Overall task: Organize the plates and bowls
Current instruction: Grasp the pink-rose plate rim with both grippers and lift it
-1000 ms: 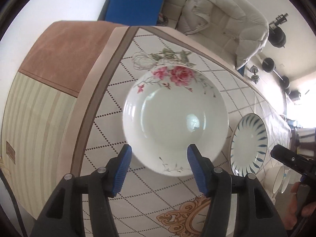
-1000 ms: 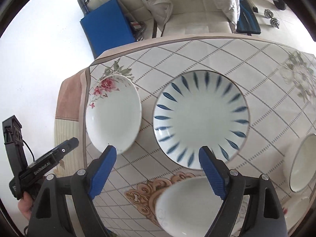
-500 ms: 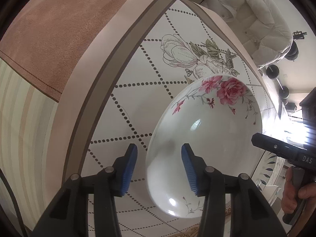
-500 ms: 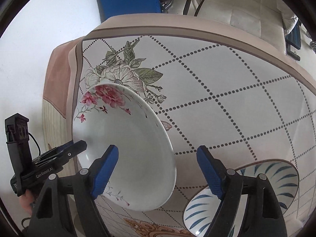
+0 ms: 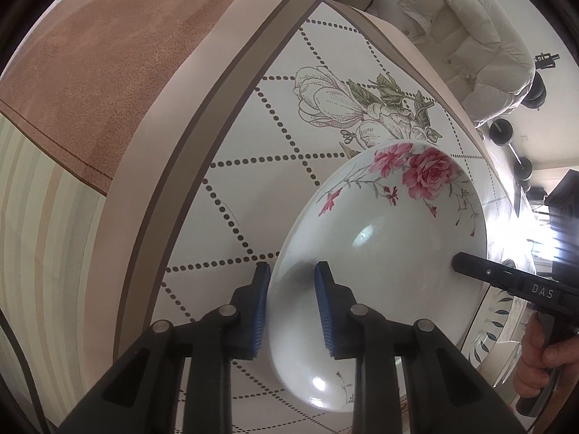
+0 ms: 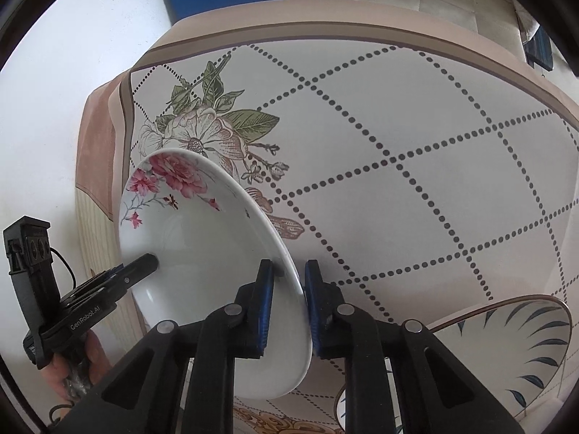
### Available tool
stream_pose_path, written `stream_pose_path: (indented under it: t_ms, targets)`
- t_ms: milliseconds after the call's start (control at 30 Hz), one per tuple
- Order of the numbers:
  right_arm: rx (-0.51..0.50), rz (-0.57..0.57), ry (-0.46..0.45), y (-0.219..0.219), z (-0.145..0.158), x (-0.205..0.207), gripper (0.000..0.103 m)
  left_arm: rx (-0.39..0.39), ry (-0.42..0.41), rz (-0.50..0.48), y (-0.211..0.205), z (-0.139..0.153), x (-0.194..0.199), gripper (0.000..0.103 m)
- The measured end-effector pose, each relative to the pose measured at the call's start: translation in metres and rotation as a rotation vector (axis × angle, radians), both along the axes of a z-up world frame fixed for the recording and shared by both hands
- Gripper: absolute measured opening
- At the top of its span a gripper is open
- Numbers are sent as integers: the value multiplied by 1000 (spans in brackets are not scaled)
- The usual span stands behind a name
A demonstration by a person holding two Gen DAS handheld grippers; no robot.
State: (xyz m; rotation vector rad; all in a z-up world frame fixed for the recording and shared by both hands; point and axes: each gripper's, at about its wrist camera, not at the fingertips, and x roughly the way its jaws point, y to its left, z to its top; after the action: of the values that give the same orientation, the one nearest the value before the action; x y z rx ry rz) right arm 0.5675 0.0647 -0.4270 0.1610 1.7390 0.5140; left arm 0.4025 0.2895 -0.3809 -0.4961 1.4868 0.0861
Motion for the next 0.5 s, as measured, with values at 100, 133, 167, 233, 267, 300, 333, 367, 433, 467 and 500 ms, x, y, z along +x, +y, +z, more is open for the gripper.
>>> stream_pose_path:
  t_ms: [100, 133, 167, 233, 267, 300, 333, 367, 433, 467, 500]
  targets:
    - [-7, 6, -7, -1, 1, -6, 18, 25, 0, -14, -1, 3, 0, 22]
    - [-7, 3, -6, 0, 0, -9, 18, 26, 2, -13, 0, 3, -1, 21]
    - [-4, 1, -1, -1, 0, -11, 18, 26, 4, -14, 0, 4, 0, 21]
    - [4, -8, 9, -2, 1, -16, 17, 28, 4, -13, 1, 6, -1, 19]
    - [7, -9, 7, -3, 2, -18, 17, 33, 4, -18, 1, 8, -2, 19]
    - [7, -9, 7, -2, 3, -21, 17, 41, 0, -23, 1, 10, -4, 19]
    - [7, -11, 5, -1, 4, -24, 16, 49, -3, -29, 0, 12, -6, 19]
    - [8, -13, 3, -2, 6, -26, 16, 56, -5, -34, -1, 13, -6, 19]
    - [9, -14, -5, 0, 8, -31, 16, 54, -9, -28, 2, 16, -10, 19]
    - [11, -18, -5, 3, 9, -34, 16, 52, -10, -28, -2, 17, -8, 19]
    - [14, -22, -4, 4, 10, -37, 16, 51, -15, -27, -1, 19, -10, 19]
